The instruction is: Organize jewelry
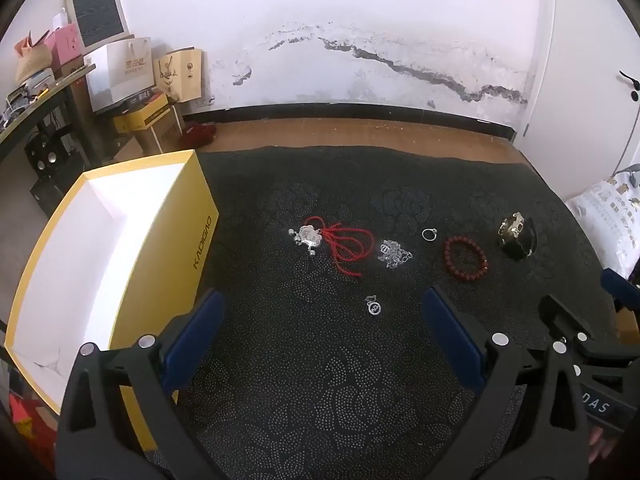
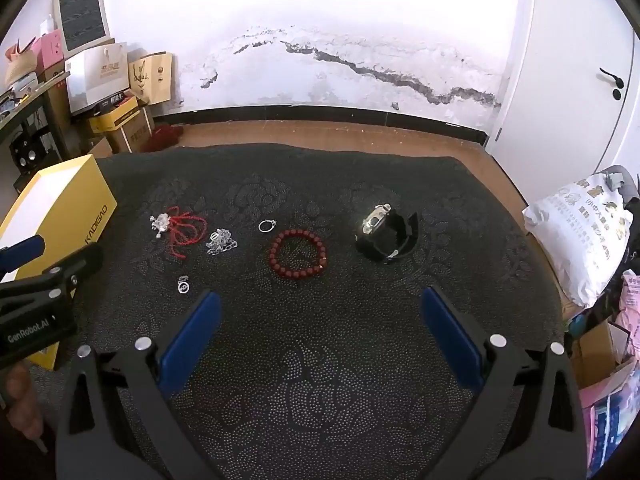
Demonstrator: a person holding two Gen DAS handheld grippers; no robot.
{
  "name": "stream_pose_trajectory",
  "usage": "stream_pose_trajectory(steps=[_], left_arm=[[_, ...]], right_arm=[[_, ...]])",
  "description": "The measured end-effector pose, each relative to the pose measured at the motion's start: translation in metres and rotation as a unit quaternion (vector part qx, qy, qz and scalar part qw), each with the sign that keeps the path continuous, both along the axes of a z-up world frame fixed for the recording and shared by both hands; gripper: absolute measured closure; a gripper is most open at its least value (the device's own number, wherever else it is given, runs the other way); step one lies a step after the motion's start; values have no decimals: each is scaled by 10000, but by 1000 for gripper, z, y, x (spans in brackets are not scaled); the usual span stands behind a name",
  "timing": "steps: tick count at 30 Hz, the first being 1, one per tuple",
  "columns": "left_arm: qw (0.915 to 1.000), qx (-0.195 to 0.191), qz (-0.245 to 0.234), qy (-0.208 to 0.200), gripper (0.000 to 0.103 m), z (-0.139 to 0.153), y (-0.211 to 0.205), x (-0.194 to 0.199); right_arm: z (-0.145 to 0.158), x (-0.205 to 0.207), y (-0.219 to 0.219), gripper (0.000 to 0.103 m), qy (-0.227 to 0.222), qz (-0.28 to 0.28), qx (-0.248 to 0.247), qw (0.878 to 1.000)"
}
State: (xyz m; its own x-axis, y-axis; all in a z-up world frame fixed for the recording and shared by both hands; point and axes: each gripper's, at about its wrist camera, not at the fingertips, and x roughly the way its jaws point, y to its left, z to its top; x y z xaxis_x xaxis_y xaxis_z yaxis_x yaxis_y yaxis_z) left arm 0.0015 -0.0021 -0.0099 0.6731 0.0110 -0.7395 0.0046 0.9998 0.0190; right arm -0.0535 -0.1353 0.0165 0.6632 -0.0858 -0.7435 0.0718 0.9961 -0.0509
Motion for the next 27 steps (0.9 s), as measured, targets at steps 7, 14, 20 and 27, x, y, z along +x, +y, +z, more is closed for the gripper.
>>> stream_pose_trajectory(steps=[7, 14, 20, 27], left_arm=[[10000, 32, -16, -30, 6, 2, -1, -1], [10000, 24, -10, -40, 6, 2, 2, -2], [10000, 40, -38, -34, 6, 4, 1, -2], [10000, 56, -44, -48, 6, 4, -1, -1]], right_arm=[[0, 0, 1, 6, -5, -2, 2, 10000], [1, -1, 1, 6, -19, -11, 6, 10000], [1, -1, 2, 6, -13, -13, 15, 10000], [1, -2, 1, 6, -31, -19, 37, 10000]])
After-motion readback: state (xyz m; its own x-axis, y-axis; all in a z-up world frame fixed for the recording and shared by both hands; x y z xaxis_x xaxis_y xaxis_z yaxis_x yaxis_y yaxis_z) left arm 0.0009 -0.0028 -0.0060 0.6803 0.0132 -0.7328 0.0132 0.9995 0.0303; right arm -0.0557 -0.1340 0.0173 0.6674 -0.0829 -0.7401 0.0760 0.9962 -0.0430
